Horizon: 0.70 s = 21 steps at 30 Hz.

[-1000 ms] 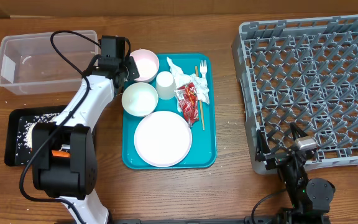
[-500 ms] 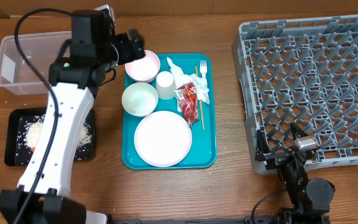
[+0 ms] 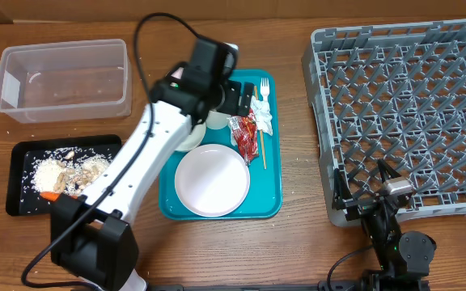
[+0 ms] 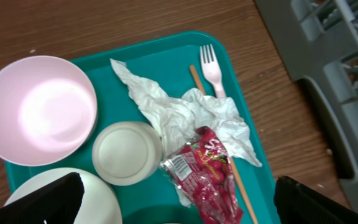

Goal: Sort waste into correct bins and load items into the dishwasher rack
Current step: 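Reach the left gripper to the red snack wrapper and grasp it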

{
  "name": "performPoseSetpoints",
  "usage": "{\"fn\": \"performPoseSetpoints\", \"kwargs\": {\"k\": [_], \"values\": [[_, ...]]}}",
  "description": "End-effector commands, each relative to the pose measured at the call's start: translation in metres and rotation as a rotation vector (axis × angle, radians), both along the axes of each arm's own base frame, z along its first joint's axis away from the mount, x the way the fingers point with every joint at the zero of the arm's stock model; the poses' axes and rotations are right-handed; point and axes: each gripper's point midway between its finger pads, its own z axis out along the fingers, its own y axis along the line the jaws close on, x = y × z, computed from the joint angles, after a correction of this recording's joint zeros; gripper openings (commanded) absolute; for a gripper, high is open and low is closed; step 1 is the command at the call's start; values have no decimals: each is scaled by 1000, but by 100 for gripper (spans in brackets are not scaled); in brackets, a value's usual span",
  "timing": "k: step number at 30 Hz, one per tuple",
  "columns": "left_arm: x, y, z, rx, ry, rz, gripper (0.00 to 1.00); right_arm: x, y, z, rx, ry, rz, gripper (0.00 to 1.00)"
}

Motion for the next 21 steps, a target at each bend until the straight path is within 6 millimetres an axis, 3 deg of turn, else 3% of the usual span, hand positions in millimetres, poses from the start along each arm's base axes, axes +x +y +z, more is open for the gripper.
{"fn": "performPoseSetpoints", "kwargs": {"k": [1,4,6,8,10,17,21], "values": [[7,10,-3,115,-51,39,100,0,-1,-2,-1,-4,-7,100],[2,-1,-4,78,-33,10,93,0,-1,-2,-1,-4,-7,100],[-12,-25,-5,7,10,-73,91,0,-1,-2,-1,-4,-7,100],[-24,-44,-6,-29,33,-133,81,0,-2,-2,-1,-4,-7,100],[-37,-57,-10,-27,62,-75,71,0,-1,-2,-1,-4,-7,100],[-67,-76,-40,-105,241,148,81,0,-1,-2,-1,-4,-7,100],[-64,-75,-73,-69,281,242,88,0,-1,-2,-1,-4,-7,100]]}}
